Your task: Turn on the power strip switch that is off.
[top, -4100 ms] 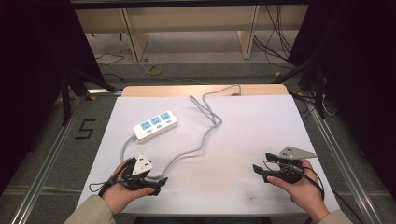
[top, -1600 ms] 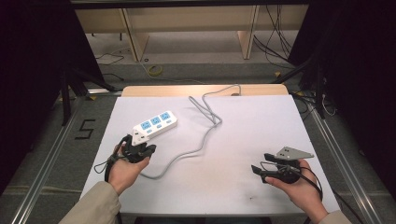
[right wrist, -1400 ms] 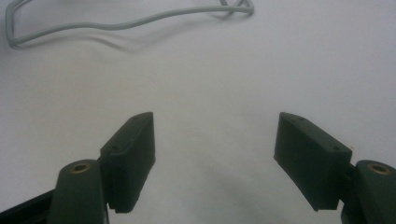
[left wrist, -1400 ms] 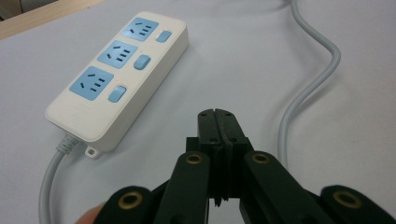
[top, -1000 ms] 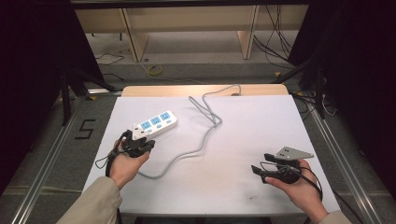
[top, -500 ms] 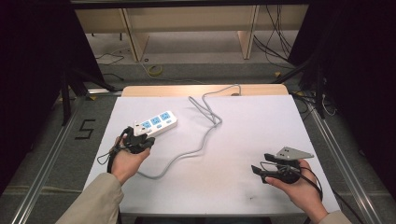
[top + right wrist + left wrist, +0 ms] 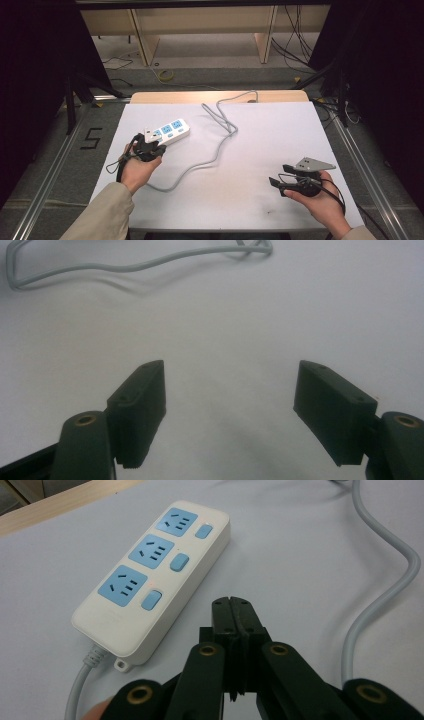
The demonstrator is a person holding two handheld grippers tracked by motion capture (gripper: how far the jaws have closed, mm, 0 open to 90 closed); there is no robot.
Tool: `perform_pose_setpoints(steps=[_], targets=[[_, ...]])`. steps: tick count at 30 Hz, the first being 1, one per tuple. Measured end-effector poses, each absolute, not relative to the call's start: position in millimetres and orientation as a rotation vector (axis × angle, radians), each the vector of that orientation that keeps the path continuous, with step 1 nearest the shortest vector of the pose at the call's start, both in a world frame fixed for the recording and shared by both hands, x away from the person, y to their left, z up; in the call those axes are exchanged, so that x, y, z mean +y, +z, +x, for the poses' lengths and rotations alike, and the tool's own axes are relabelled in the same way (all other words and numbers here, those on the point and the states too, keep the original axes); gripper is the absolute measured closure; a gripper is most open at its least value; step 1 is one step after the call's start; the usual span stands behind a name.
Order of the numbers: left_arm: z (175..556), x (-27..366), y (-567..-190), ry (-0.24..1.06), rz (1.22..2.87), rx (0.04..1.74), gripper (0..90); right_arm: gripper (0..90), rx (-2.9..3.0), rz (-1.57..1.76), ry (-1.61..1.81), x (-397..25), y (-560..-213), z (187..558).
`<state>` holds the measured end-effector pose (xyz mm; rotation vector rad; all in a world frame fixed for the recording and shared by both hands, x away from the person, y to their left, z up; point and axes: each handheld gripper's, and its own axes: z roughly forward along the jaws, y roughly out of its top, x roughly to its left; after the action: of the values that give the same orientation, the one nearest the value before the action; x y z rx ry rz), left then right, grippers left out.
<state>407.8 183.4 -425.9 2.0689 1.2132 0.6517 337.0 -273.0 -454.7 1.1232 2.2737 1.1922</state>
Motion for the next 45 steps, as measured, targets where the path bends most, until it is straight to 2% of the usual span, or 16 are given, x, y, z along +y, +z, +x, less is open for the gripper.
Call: perform_pose_setpoints(steps=[45], targets=[[441, 180, -422, 0.686, 2.056, 1.249, 89.9, 29.0, 2.277, 1.123, 1.19, -273, -455, 338]])
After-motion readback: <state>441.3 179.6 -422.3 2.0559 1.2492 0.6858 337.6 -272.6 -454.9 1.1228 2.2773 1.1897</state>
